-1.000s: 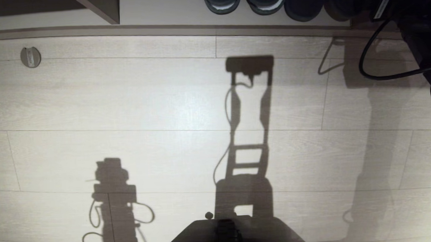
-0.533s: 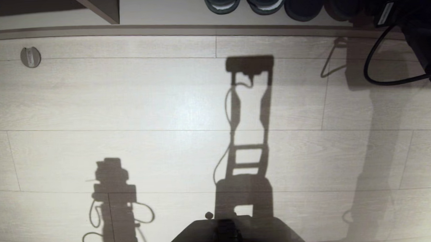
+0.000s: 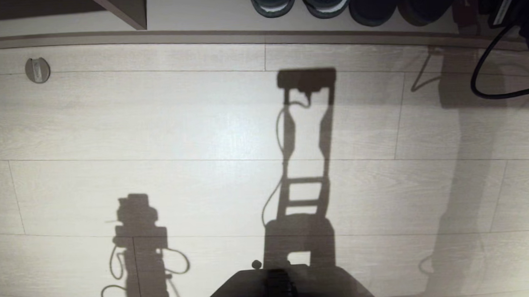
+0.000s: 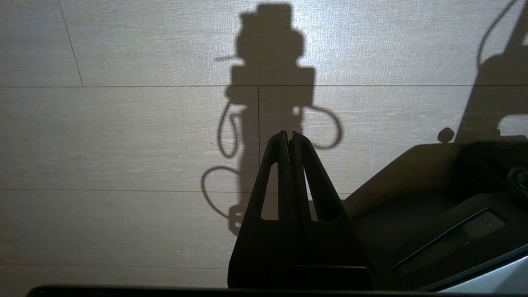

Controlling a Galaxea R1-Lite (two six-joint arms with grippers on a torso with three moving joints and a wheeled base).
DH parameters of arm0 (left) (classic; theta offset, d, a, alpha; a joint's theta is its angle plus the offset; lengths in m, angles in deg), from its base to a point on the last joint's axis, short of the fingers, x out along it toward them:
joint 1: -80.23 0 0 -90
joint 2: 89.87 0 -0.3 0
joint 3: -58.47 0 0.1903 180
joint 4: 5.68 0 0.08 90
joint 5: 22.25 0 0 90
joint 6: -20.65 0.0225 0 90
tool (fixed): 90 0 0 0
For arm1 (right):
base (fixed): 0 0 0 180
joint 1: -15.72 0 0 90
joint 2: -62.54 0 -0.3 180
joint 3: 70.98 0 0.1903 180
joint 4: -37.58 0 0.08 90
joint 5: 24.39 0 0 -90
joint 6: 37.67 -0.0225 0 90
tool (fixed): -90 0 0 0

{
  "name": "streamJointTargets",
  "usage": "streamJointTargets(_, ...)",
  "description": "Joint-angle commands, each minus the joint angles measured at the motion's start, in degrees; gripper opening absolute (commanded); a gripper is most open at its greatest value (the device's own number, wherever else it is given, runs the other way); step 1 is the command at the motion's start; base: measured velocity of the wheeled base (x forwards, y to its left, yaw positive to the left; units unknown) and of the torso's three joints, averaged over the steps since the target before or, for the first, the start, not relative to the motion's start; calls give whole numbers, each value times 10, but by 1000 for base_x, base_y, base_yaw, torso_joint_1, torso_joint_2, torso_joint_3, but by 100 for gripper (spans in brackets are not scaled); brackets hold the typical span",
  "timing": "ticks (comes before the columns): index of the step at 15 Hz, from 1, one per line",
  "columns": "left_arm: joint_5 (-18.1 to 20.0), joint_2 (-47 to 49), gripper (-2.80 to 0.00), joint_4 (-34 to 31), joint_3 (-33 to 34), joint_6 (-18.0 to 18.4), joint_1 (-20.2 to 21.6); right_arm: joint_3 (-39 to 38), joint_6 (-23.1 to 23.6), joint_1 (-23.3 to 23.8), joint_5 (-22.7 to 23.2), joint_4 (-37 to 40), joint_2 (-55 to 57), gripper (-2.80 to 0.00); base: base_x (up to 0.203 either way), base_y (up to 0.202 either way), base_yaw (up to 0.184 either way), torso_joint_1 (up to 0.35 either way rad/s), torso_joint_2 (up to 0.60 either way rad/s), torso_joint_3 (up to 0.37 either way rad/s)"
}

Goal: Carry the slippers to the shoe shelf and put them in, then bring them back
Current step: Pick up the slippers in the shoe cabinet

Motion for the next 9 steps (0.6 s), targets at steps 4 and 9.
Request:
streamJointTargets(4, 0, 1, -280, 0, 0, 1, -1, -2, 7, 36, 2, -10, -3, 0, 0, 0, 0, 0, 0, 0)
streamJointTargets(9, -1, 1, -280, 1, 1, 1, -1, -7, 12, 36, 6, -11, -6, 0, 0, 0, 0, 0, 0, 0)
